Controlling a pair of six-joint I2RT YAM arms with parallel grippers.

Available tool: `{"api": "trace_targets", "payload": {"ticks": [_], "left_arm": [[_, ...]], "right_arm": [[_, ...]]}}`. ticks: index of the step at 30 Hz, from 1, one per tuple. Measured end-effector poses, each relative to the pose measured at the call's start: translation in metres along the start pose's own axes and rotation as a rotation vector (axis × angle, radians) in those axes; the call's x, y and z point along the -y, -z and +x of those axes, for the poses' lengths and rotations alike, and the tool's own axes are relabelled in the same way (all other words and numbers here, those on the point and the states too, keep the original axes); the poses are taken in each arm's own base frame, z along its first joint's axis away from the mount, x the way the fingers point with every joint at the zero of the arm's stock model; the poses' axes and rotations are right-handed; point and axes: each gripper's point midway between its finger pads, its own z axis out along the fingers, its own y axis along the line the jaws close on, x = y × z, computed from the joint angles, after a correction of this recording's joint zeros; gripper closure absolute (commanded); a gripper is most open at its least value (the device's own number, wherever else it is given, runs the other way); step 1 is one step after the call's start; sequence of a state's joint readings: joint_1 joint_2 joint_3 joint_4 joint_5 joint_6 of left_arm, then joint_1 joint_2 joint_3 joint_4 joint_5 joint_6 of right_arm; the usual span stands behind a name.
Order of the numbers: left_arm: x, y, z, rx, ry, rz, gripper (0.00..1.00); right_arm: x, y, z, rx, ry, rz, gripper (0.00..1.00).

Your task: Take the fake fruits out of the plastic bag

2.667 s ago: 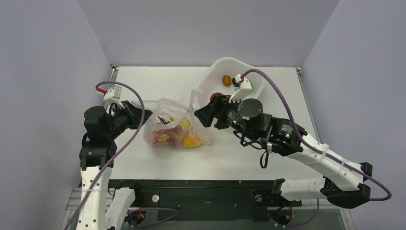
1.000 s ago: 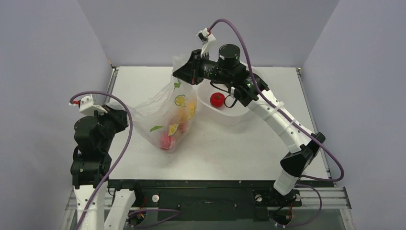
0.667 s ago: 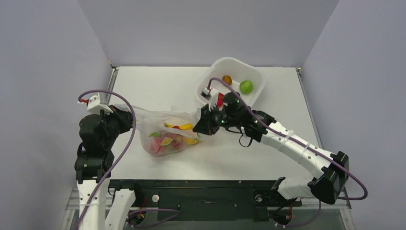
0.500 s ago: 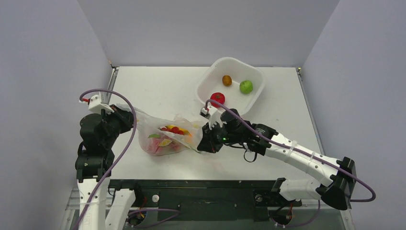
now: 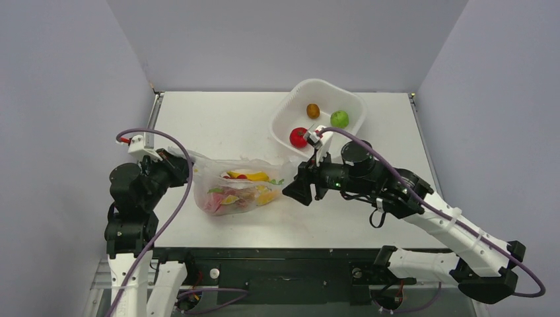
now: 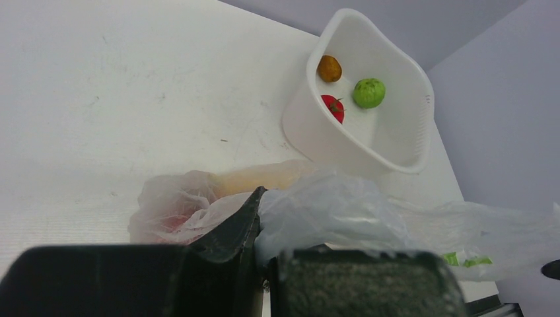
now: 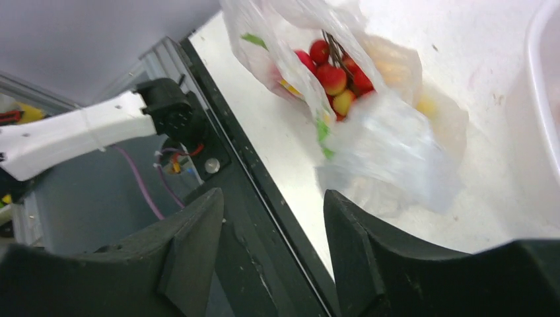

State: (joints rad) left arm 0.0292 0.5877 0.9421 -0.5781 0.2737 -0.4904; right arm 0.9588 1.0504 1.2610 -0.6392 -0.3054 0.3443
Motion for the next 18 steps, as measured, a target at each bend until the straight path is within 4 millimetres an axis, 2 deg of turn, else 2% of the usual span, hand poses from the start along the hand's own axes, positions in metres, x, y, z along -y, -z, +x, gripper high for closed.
{"api": "trace_targets", "payload": {"ticks": [6, 9, 11, 13, 15, 16, 18], "left_arm": [[0.013, 0.001, 0.003, -0.025, -0.027, 0.08, 1.0], [0.017, 0.002, 0.004, -0.03, -0.036, 0.106, 1.0], [0.019, 0.002, 0.005, -0.034, -0.039, 0.116, 1.0], [0.02, 0.003, 0.006, -0.036, -0.04, 0.125, 1.0], [0.021, 0.003, 0.006, -0.036, -0.041, 0.128, 1.0], [0.021, 0.003, 0.006, -0.037, -0.04, 0.129, 1.0], [0.021, 0.004, 0.006, -0.036, -0.04, 0.129, 1.0]], "right_arm": [[-0.041, 0.03, -0.049, 0.127, 0.013, -0.094, 0.43], [-0.051, 0.042, -0.068, 0.181, 0.019, -0.104, 0.42], [-0.051, 0.047, -0.078, 0.211, 0.021, -0.088, 0.46], [-0.05, 0.044, -0.088, 0.224, 0.022, -0.067, 0.51], [-0.051, 0.036, -0.1, 0.236, 0.025, -0.05, 0.61], [-0.053, 0.028, -0.105, 0.237, 0.027, -0.046, 0.69], [-0.056, 0.005, -0.109, 0.226, 0.033, -0.034, 0.76]]}}
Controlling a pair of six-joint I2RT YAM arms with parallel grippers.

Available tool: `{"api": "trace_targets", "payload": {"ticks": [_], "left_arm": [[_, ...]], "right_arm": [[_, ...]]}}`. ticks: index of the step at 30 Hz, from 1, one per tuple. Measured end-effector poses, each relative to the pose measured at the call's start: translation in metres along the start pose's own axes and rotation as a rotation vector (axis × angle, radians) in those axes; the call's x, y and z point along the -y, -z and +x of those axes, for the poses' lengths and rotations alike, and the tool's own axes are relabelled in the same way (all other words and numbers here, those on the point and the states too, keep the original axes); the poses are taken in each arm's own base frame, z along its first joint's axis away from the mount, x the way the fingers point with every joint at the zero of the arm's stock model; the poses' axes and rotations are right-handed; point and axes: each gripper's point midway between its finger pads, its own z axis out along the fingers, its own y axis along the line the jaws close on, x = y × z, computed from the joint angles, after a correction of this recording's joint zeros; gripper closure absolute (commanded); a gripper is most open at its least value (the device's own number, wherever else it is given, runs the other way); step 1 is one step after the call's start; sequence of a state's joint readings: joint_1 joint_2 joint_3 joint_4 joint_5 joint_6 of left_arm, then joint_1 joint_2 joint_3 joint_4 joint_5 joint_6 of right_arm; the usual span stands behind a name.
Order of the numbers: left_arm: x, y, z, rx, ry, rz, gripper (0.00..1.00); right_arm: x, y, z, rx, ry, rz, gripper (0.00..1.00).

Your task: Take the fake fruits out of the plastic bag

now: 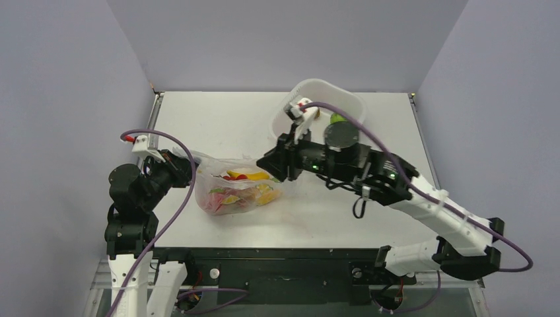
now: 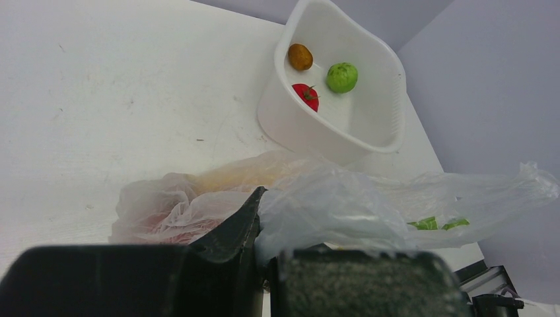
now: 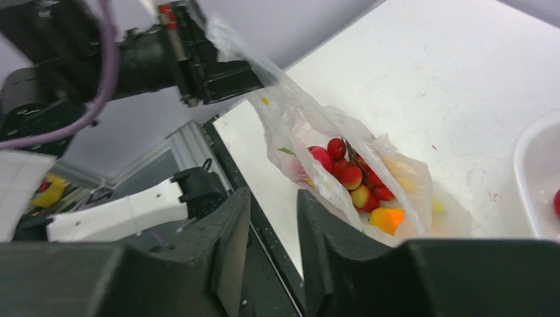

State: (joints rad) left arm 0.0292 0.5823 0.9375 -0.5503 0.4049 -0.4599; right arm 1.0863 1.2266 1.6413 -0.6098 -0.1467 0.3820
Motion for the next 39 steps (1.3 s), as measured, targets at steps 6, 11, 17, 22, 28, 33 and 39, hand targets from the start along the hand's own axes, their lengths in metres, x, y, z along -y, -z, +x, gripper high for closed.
{"api": "trace_targets", "payload": {"ticks": [6, 11, 17, 22, 28, 33, 39], "left_arm": [[0.001, 0.003, 0.0, 0.009, 0.004, -0.002, 1.0], [0.001, 0.003, 0.0, 0.009, 0.009, -0.004, 1.0], [0.001, 0.003, 0.0, 0.008, 0.027, -0.005, 1.0], [-0.003, 0.001, 0.007, -0.007, 0.039, -0.012, 1.0], [-0.01, 0.005, 0.027, -0.06, 0.053, -0.036, 1.0], [-0.029, 0.013, 0.058, -0.145, 0.088, -0.122, 1.0], [-0.046, 0.03, 0.086, -0.208, 0.107, -0.228, 1.0]], "right_arm": [[0.03, -0.089, 0.061, -0.141, 0.067, 0.197, 0.83], [0.067, -0.122, 0.116, -0.218, 0.148, 0.352, 0.87], [0.094, -0.142, 0.142, -0.173, 0.194, 0.424, 0.87], [0.113, -0.167, 0.196, -0.213, 0.204, 0.442, 0.88], [0.12, -0.164, 0.297, -0.372, 0.186, 0.404, 0.88], [0.101, -0.142, 0.346, -0.46, 0.16, 0.317, 0.86], [0.098, -0.143, 0.315, -0.388, 0.109, 0.294, 0.78]]}}
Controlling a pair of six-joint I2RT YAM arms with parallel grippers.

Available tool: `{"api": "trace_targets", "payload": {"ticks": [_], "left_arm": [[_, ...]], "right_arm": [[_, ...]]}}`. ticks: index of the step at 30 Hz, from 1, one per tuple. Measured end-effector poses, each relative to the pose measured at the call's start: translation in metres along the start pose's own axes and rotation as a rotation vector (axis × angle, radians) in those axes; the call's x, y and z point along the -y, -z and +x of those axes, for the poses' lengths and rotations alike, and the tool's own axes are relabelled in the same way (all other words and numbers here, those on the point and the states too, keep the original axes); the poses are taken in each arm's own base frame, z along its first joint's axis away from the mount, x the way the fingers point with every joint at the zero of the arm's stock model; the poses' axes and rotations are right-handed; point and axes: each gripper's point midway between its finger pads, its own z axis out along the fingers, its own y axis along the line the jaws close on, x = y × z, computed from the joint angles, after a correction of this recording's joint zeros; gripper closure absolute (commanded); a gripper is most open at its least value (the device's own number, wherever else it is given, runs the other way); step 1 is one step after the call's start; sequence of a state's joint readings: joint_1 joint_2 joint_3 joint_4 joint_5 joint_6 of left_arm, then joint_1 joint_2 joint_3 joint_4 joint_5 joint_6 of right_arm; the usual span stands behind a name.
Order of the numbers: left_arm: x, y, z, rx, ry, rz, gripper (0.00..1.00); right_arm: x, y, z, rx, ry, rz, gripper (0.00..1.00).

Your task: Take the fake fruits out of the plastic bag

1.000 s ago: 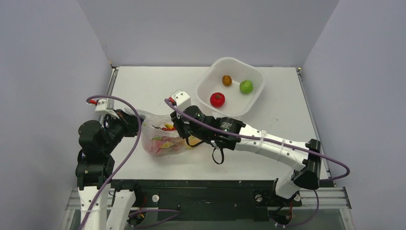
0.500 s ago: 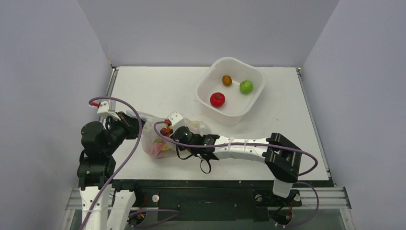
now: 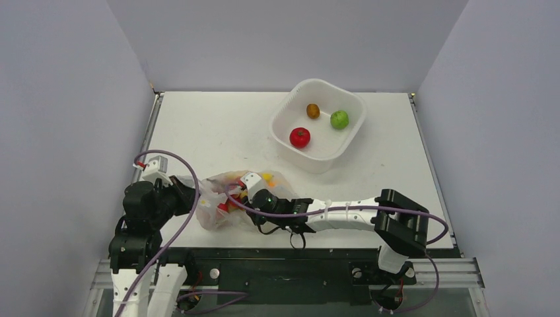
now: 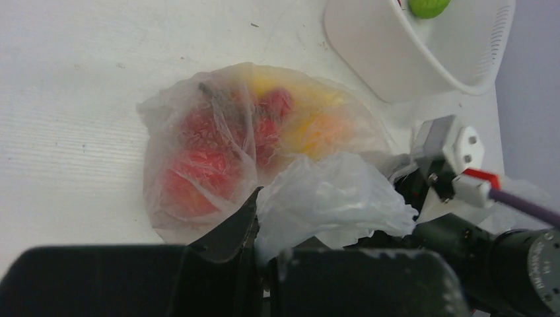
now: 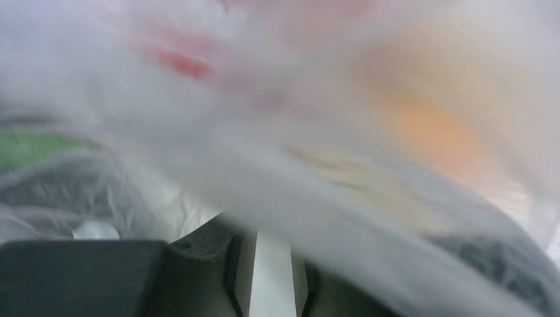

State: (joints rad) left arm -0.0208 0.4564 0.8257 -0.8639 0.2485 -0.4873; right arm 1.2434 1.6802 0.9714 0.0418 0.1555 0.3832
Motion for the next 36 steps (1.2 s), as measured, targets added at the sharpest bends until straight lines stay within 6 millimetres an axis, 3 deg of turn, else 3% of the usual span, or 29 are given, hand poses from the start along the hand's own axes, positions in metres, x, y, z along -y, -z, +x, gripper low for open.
{"api": "trace_targets", "payload": {"ticks": [4, 8, 12, 14, 18, 25, 28, 31, 36], "left_arm": [[-0.002, 0.007, 0.008, -0.011, -0.006, -0.004, 1.0], [0.001, 0.013, 0.012, -0.009, -0.013, 0.016, 1.0], [0.0, 0.021, 0.017, 0.0, -0.016, 0.019, 0.99], [0.0, 0.027, 0.019, 0.016, -0.019, 0.023, 0.88], [0.003, 0.034, 0.024, 0.024, -0.021, 0.046, 0.71], [0.031, 0.05, 0.026, -0.028, -0.044, 0.174, 0.65], [0.055, 0.076, 0.001, 0.02, -0.094, 0.228, 0.64], [0.086, 0.119, -0.039, 0.149, -0.178, 0.288, 0.63], [0.111, 0.168, -0.073, 0.33, -0.256, 0.335, 0.52]], "right_arm": [[0.006, 0.002, -0.045, 0.08, -0.048, -0.004, 0.68], [0.012, 0.006, -0.091, 0.165, -0.079, 0.01, 0.64], [0.043, 0.016, -0.141, 0.284, -0.161, 0.155, 0.64], [0.06, 0.018, -0.155, 0.319, -0.188, 0.22, 0.61], [0.064, 0.007, -0.153, 0.295, -0.162, 0.227, 0.59], [0.01, 0.008, -0.123, 0.201, -0.084, 0.051, 0.55], [0.007, 0.016, -0.113, 0.179, -0.081, 0.016, 0.55], [0.015, 0.021, -0.113, 0.176, -0.093, 0.008, 0.55], [0.02, 0.022, -0.11, 0.164, -0.101, -0.013, 0.55]]}}
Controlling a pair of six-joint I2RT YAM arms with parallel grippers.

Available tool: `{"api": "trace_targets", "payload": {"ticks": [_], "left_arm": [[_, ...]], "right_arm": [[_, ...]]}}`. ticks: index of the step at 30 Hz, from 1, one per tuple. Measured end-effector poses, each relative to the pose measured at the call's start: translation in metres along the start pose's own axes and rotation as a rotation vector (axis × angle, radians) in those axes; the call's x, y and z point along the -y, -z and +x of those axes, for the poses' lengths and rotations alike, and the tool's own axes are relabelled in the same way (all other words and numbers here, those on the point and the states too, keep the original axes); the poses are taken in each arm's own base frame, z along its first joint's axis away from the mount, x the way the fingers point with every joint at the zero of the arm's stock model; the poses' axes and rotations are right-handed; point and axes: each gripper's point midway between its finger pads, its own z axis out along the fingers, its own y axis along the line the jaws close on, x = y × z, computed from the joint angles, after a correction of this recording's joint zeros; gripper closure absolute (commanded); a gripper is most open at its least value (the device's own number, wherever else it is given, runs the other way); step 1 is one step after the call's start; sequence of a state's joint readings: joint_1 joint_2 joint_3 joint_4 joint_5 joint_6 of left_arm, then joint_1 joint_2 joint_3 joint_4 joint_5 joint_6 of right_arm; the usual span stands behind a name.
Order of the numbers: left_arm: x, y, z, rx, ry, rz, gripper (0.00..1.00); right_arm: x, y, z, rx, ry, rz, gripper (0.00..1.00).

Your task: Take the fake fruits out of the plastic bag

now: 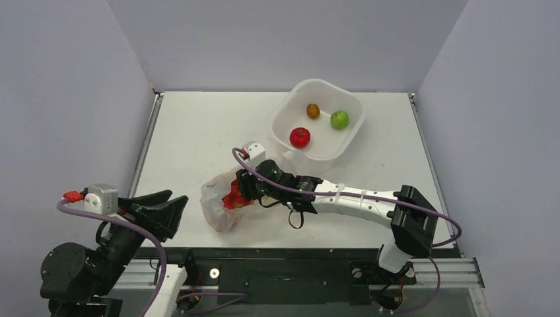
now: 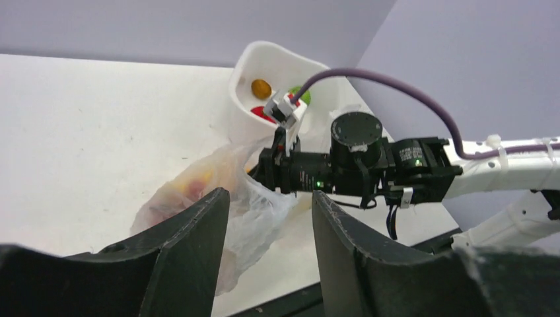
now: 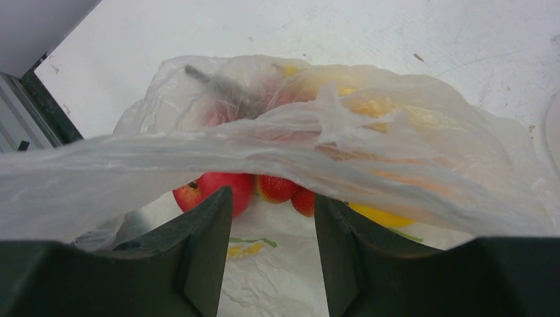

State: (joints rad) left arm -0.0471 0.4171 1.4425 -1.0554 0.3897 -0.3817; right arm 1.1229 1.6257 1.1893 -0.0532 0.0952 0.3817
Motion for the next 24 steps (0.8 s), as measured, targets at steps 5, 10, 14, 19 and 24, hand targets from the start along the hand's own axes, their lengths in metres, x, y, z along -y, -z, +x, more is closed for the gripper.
{"api": "trace_targets", "payload": {"ticks": [5, 10, 14, 19, 24], "left_arm": [[-0.008, -0.021, -0.017, 0.023, 0.046, -0.037, 0.58], [-0.037, -0.111, 0.014, -0.183, 0.195, -0.007, 0.57], [-0.068, -0.167, 0.086, -0.435, 0.361, -0.003, 0.57], [-0.059, -0.176, 0.145, -0.639, 0.39, 0.056, 0.55], [-0.03, -0.181, 0.164, -0.712, 0.34, 0.19, 0.55]], "right_arm": [[-0.004, 0.007, 0.013, -0.025, -0.007, -0.046, 0.51], [-0.009, 0.025, 0.015, -0.007, -0.029, -0.099, 0.49], [-0.01, 0.036, 0.016, 0.016, -0.056, -0.13, 0.48], [-0.004, 0.04, 0.023, 0.018, -0.085, -0.134, 0.47], [-0.001, 0.039, 0.027, 0.016, -0.099, -0.13, 0.46]]}}
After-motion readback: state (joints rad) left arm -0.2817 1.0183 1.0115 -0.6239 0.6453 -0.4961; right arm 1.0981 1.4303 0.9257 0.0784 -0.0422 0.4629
